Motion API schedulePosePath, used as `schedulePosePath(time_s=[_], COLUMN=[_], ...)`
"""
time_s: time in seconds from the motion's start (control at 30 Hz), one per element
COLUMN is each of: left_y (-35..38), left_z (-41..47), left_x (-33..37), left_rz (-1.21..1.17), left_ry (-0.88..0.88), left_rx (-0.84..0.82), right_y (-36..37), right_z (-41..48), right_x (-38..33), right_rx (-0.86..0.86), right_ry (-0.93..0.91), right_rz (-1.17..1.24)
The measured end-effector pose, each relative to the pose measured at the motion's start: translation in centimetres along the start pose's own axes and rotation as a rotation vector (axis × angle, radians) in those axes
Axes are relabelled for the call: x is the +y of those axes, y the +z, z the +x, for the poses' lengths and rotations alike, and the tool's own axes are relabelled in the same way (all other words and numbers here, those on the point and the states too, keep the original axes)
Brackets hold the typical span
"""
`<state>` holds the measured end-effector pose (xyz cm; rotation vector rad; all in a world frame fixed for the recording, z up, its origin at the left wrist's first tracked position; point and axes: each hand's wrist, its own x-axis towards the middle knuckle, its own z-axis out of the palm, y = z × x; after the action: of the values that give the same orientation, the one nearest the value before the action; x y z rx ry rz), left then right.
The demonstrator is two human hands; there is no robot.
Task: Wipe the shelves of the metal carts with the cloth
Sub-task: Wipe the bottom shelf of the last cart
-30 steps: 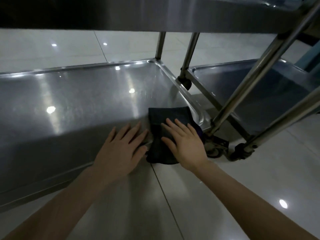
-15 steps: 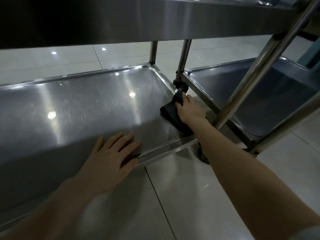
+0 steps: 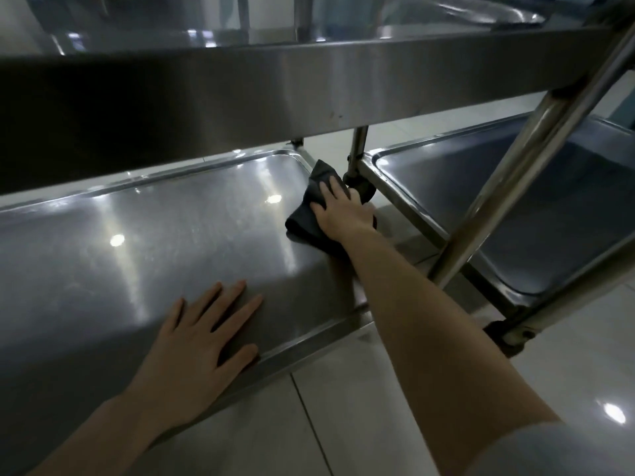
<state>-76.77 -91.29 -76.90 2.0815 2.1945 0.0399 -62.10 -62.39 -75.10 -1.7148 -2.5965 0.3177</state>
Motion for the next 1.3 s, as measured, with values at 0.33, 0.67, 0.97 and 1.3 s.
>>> schedulePosePath(time_s=[0.33, 0.67, 0.97, 1.3], left_y=[0.0, -0.3, -1.7, -2.4], left_z=[0.0, -0.1, -2.5, -16.5], left_x=[0.3, 0.1, 1.0, -5.2], left_rz=[-0.045, -0.074, -0.022, 0.042], left_ry=[-0.009, -0.026, -0.052, 0.015], left_rx=[0.024, 0.009, 0.080, 0.105], right_y=[1.5, 1.6, 4.4, 3.4], right_z=[-6.3, -3.1, -19.3, -27.6], right_x=[2.5, 2.5, -0.3, -10.7], right_rx=[0.179, 0.102, 0.072, -0.036], right_ry=[0.195, -0.041, -0.375, -0.569], right_rz=[0.047, -0.029, 0.021, 0.049])
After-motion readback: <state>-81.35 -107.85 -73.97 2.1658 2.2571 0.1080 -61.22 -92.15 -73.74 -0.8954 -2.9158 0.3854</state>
